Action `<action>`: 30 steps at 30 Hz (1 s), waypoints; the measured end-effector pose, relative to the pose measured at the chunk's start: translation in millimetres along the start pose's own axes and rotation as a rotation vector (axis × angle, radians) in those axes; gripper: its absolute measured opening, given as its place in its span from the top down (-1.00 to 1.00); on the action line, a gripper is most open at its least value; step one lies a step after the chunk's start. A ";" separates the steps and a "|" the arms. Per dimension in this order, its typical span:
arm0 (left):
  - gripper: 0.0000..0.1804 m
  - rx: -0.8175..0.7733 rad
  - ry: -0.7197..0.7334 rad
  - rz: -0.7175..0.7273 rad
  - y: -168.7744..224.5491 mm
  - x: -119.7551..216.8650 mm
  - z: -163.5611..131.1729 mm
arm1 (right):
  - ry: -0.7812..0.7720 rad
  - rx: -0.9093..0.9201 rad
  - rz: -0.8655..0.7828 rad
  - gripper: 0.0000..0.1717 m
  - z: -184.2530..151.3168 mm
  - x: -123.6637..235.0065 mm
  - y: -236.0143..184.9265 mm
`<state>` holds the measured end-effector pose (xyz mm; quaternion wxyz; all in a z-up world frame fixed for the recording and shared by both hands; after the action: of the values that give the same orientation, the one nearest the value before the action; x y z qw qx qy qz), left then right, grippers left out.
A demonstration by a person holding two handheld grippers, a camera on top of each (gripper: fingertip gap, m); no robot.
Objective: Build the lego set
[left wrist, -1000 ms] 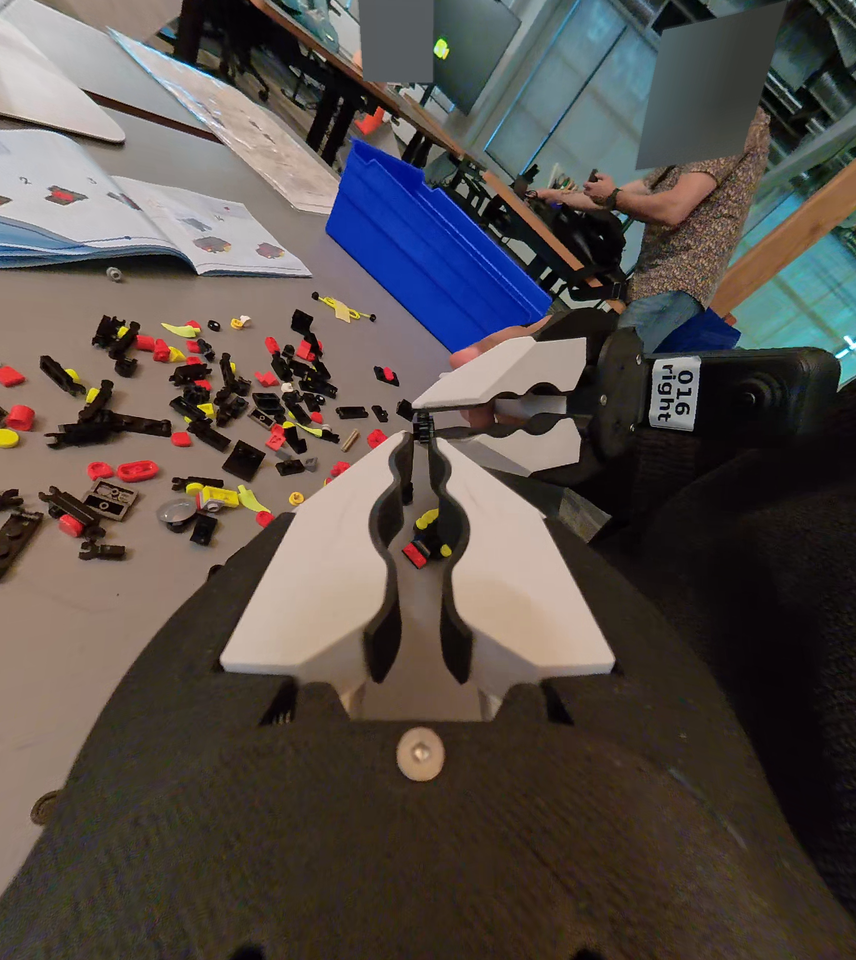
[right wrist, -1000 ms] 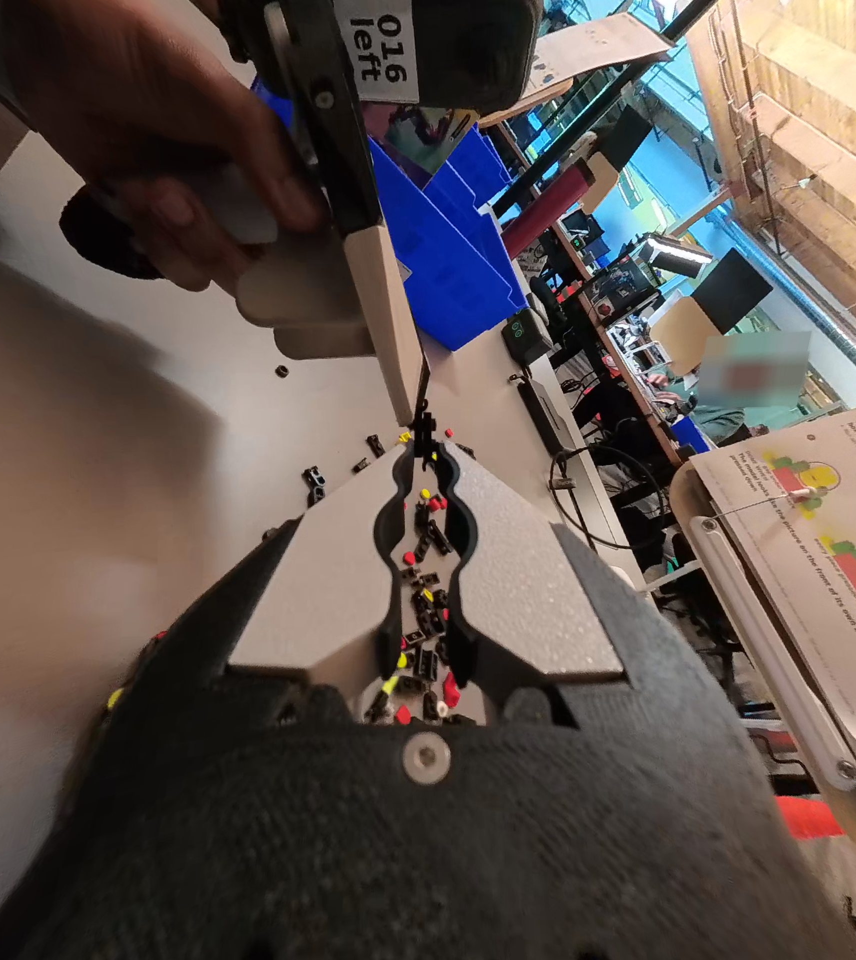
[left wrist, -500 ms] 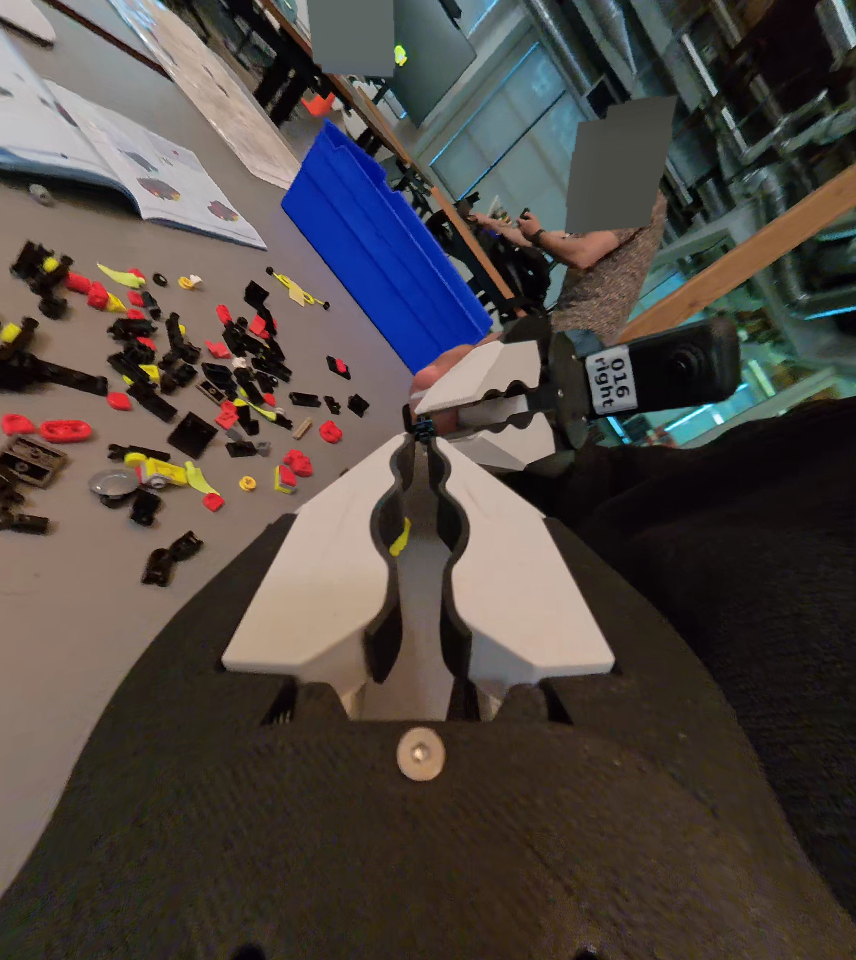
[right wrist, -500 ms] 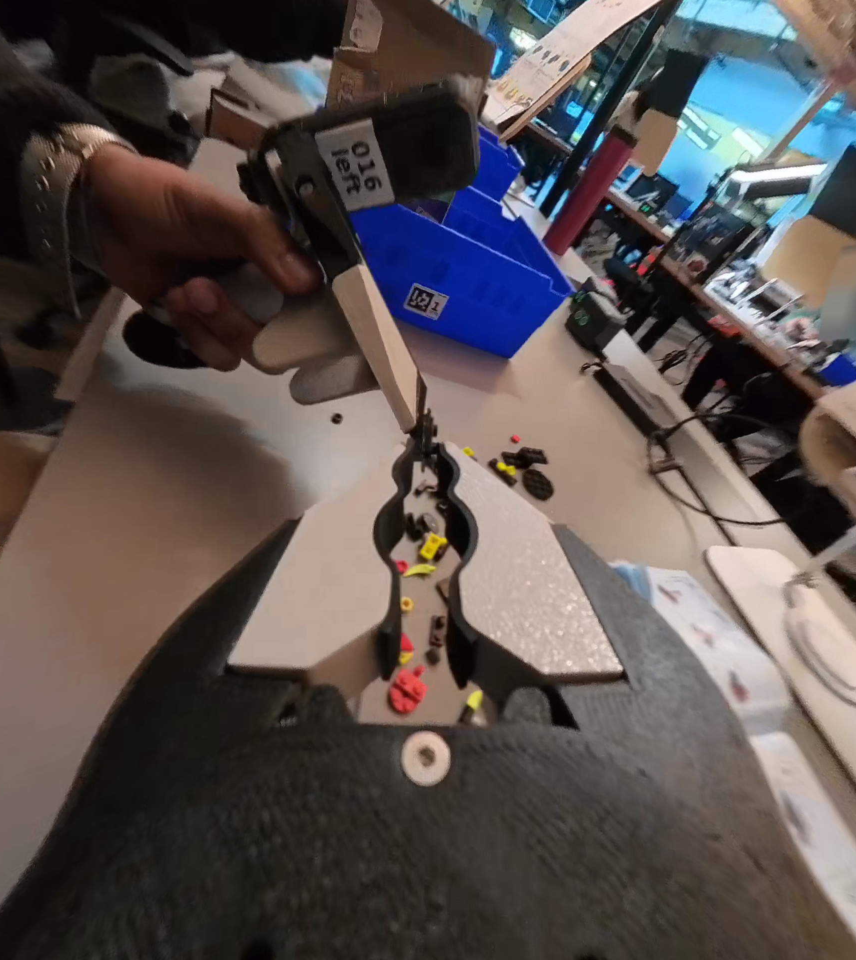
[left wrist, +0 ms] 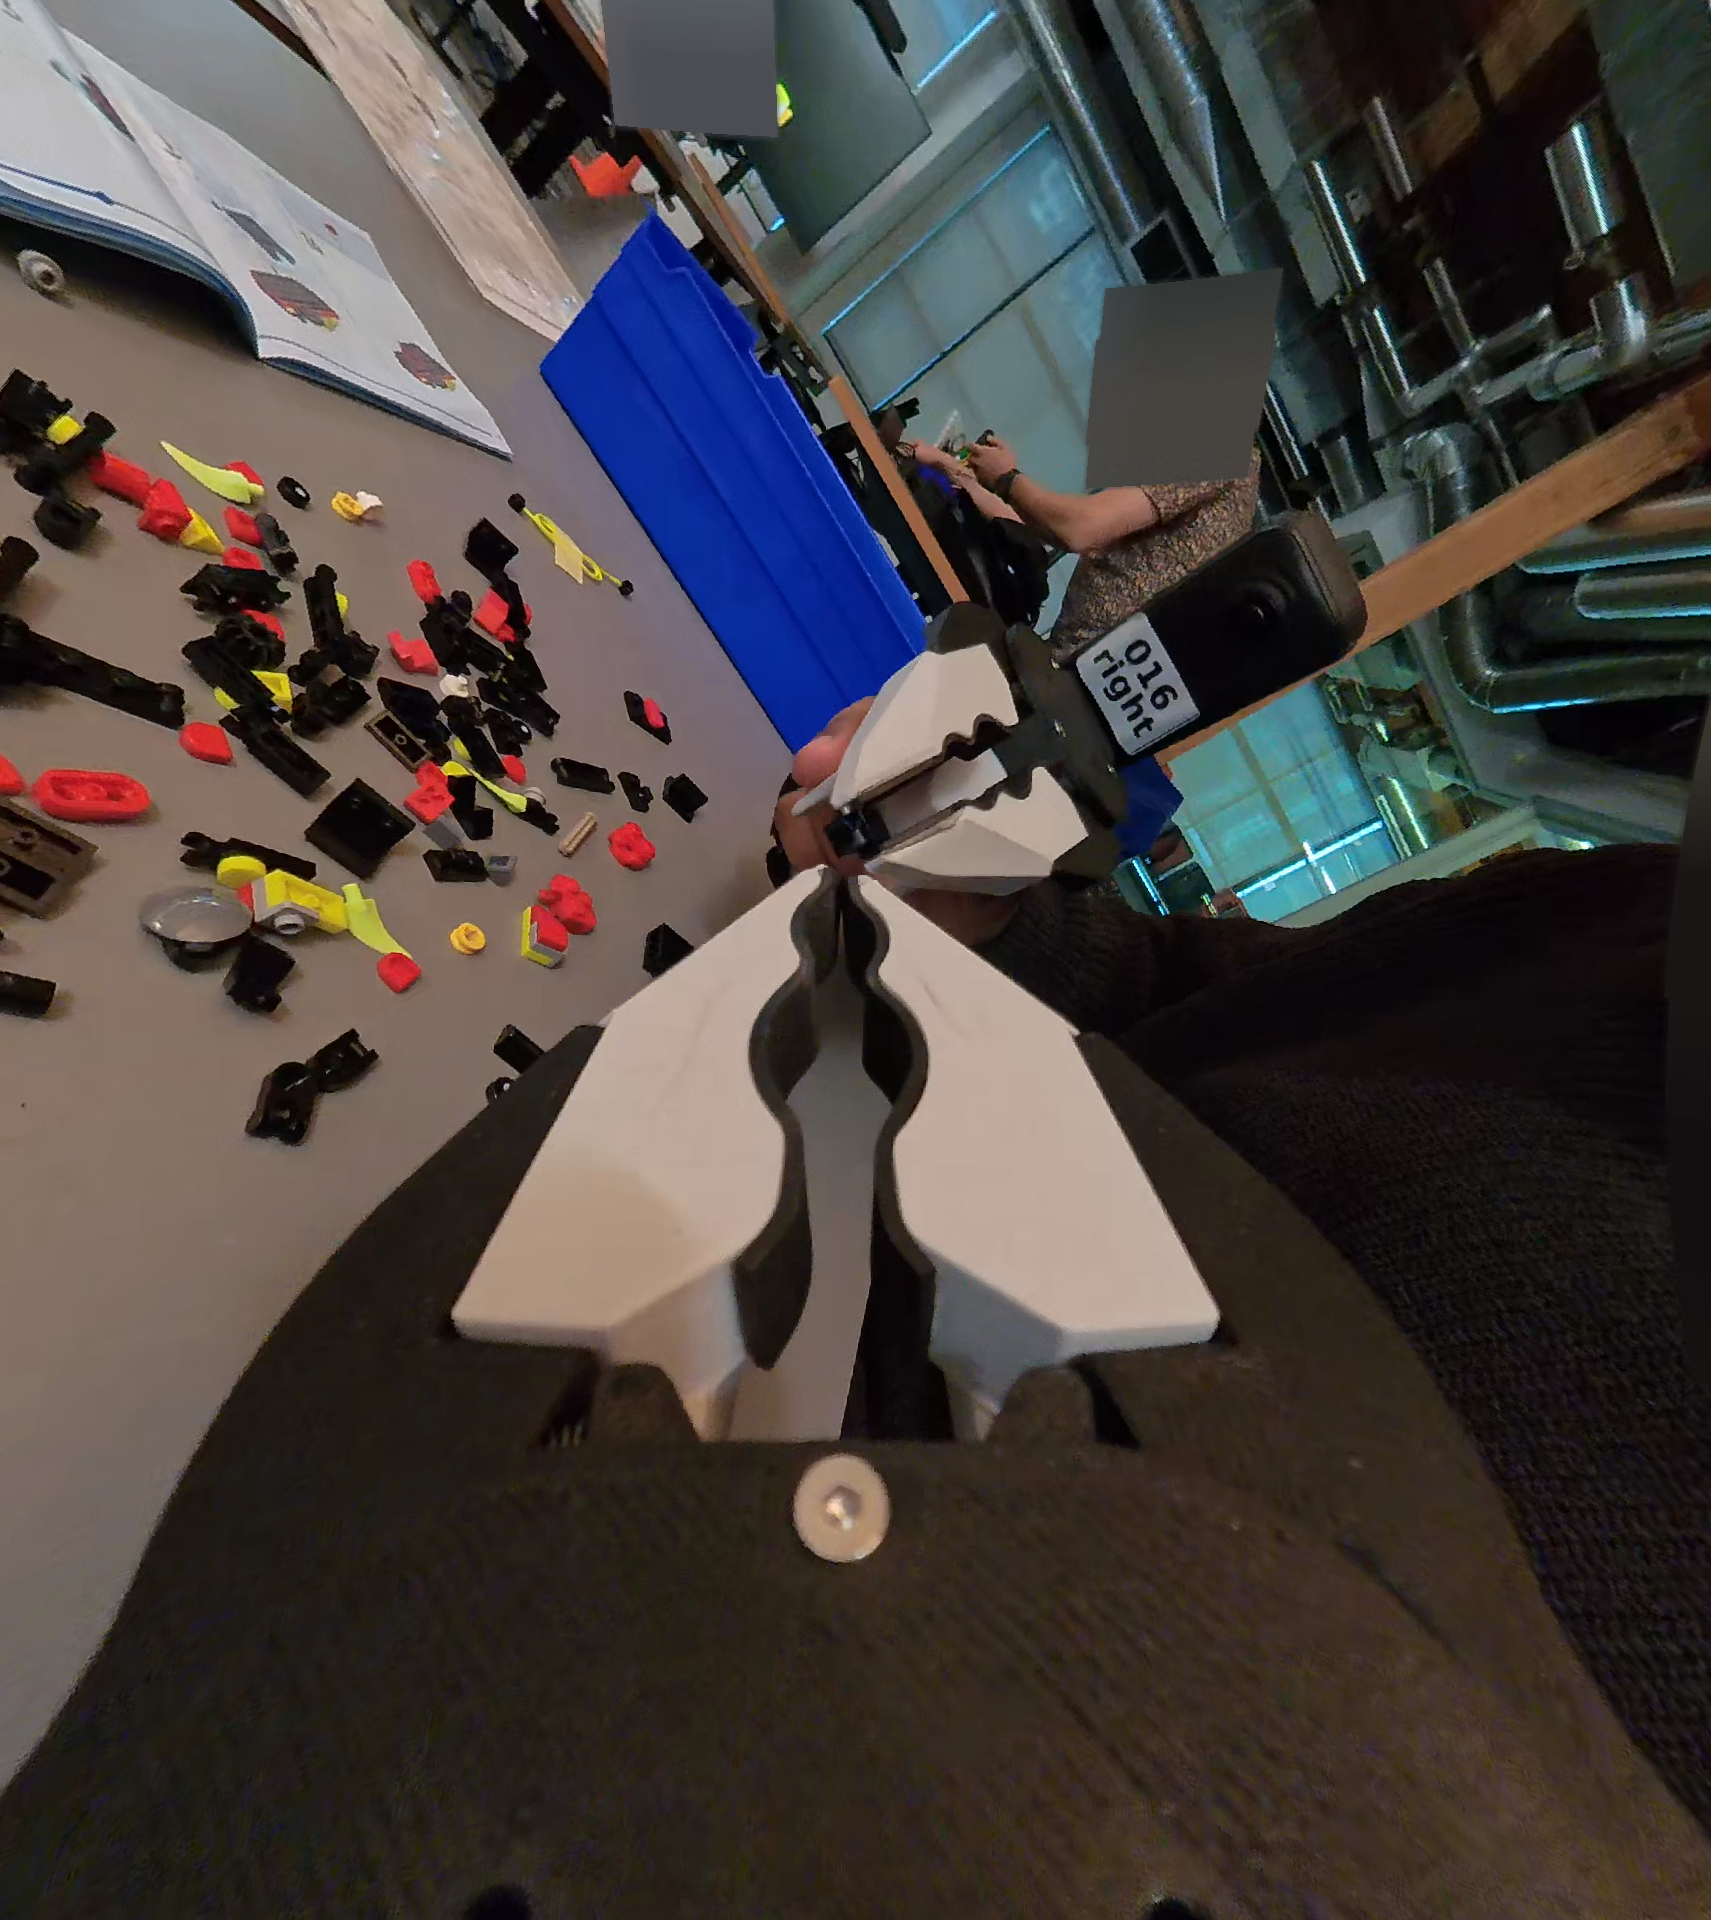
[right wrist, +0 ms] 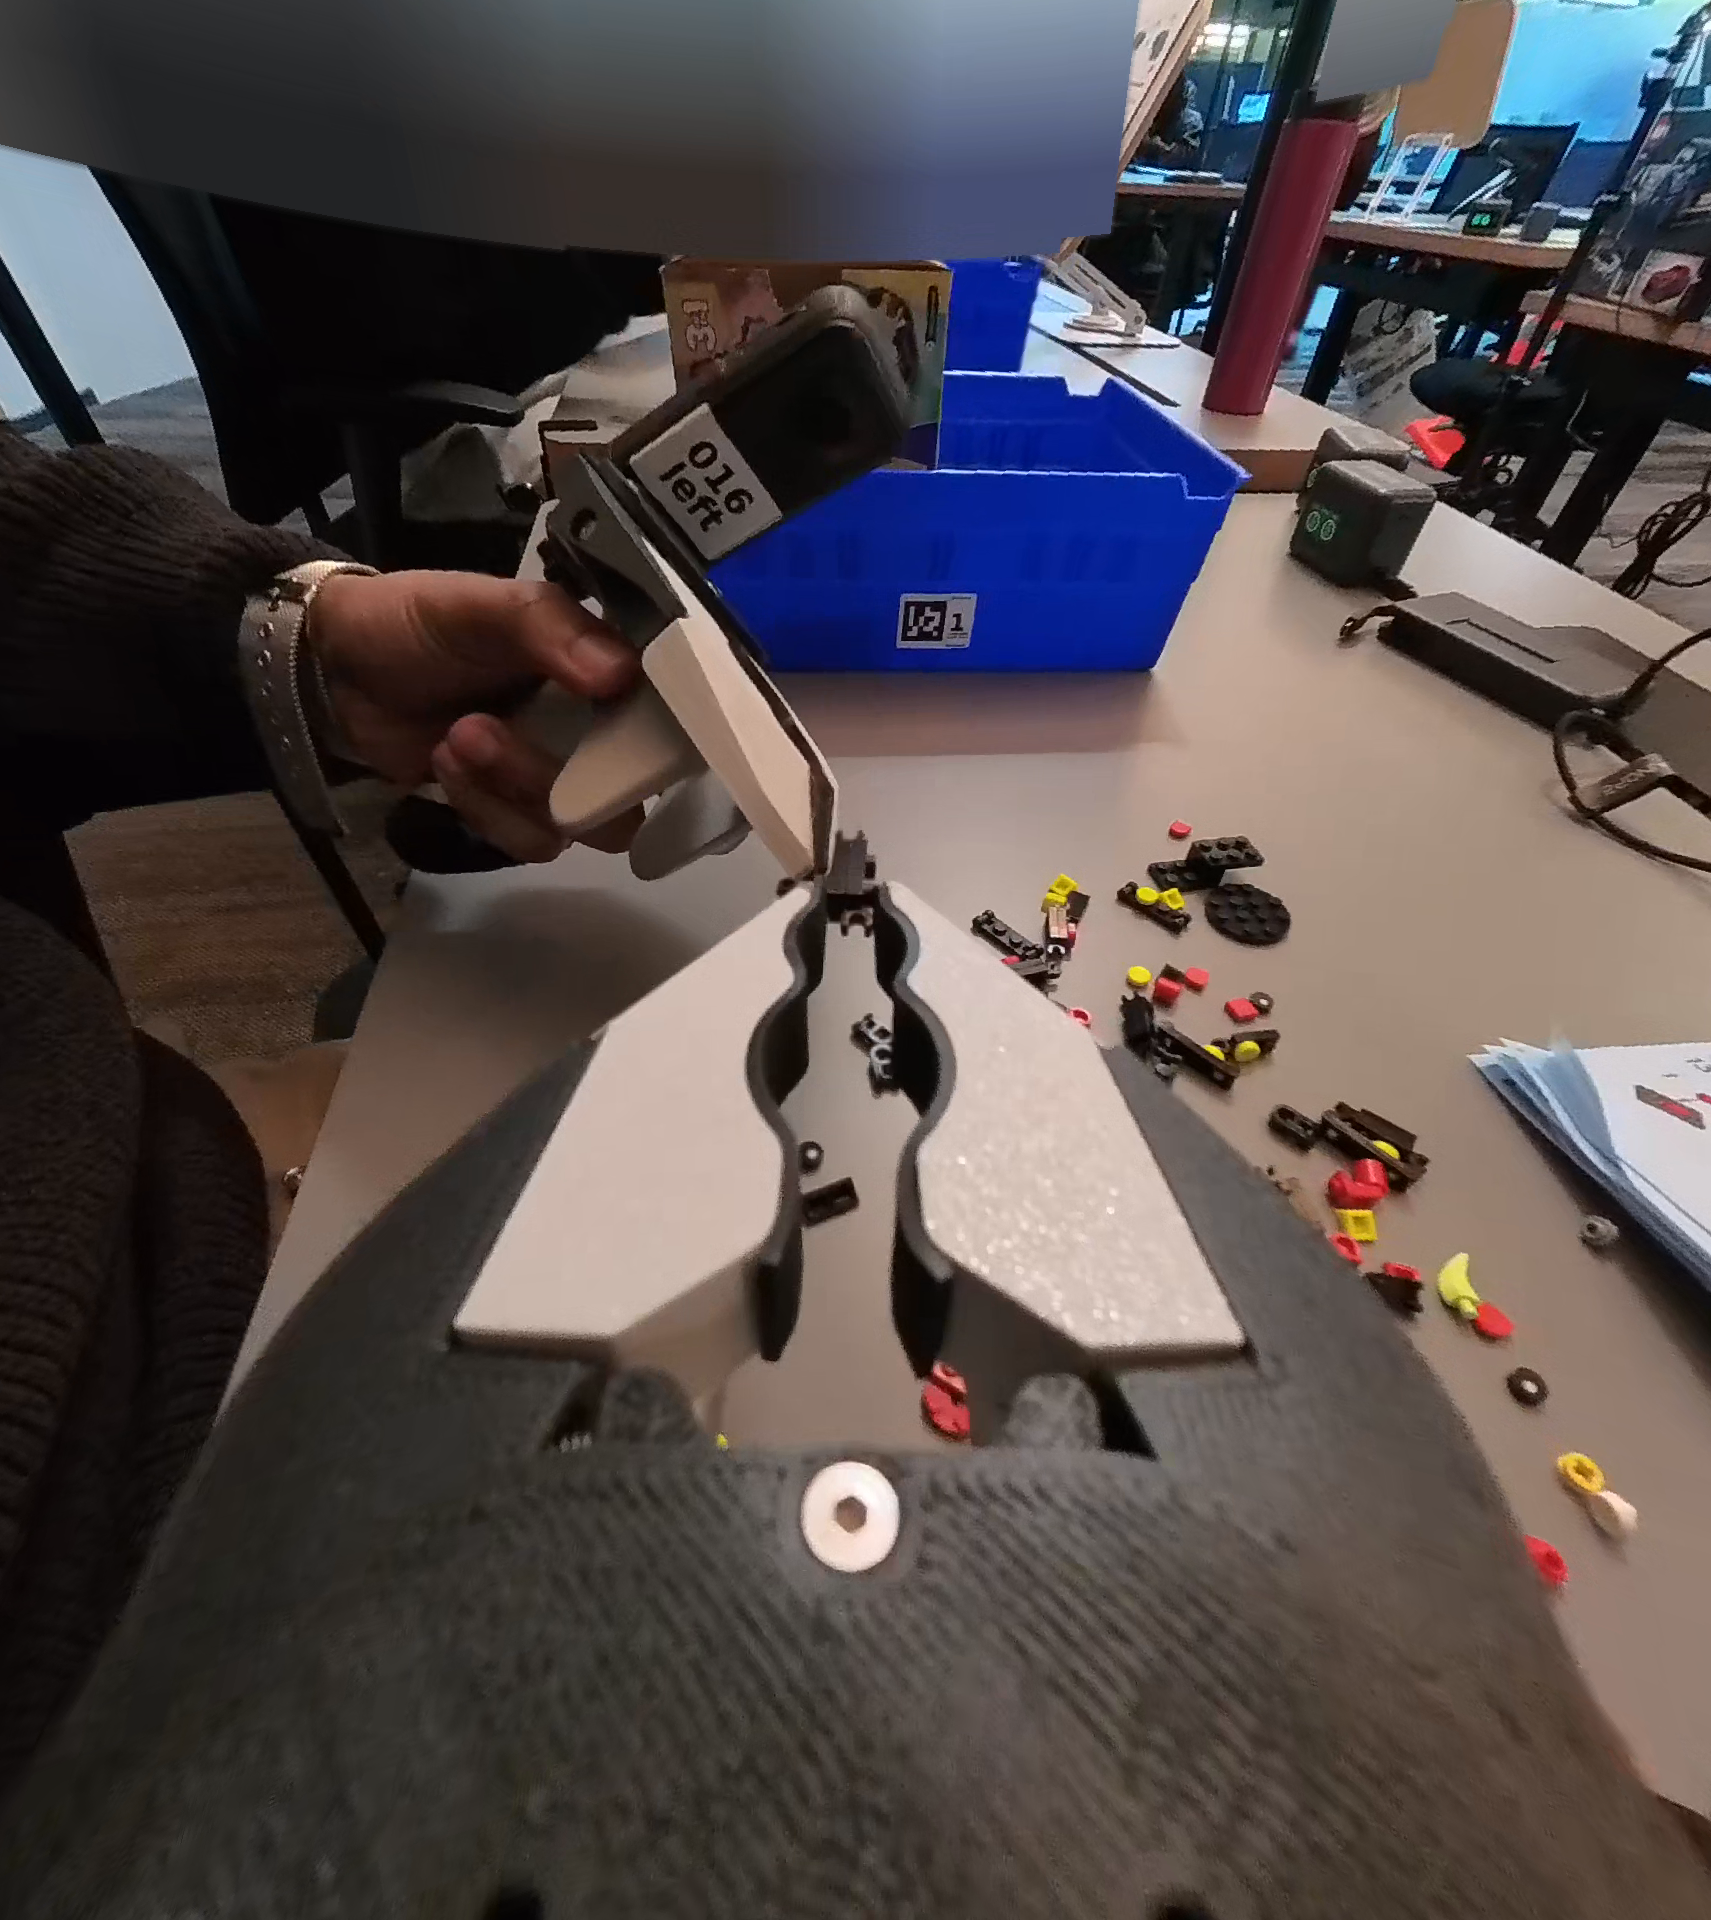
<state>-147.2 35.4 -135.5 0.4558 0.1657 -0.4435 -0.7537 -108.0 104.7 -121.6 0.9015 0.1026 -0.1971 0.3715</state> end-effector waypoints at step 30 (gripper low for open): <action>0.78 -0.059 -0.049 0.112 -10.2 -0.5 -3.3 | 0.006 -0.122 -0.397 0.93 -9.9 102.9 80.1</action>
<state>-150.3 36.1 -145.8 0.4909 0.1086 -0.4407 -0.7436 -95.6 229.0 -83.0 0.9622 0.0834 -0.1923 0.1740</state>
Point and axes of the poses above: each gripper's, where its closed fingertips meet, x back along the fingers, z out of its top, y = z × x across the jaws, the point moved 4 cm from there along x, back along the fingers, and after that the axes turned 13 degrees about -y, right-handed, at the moved point
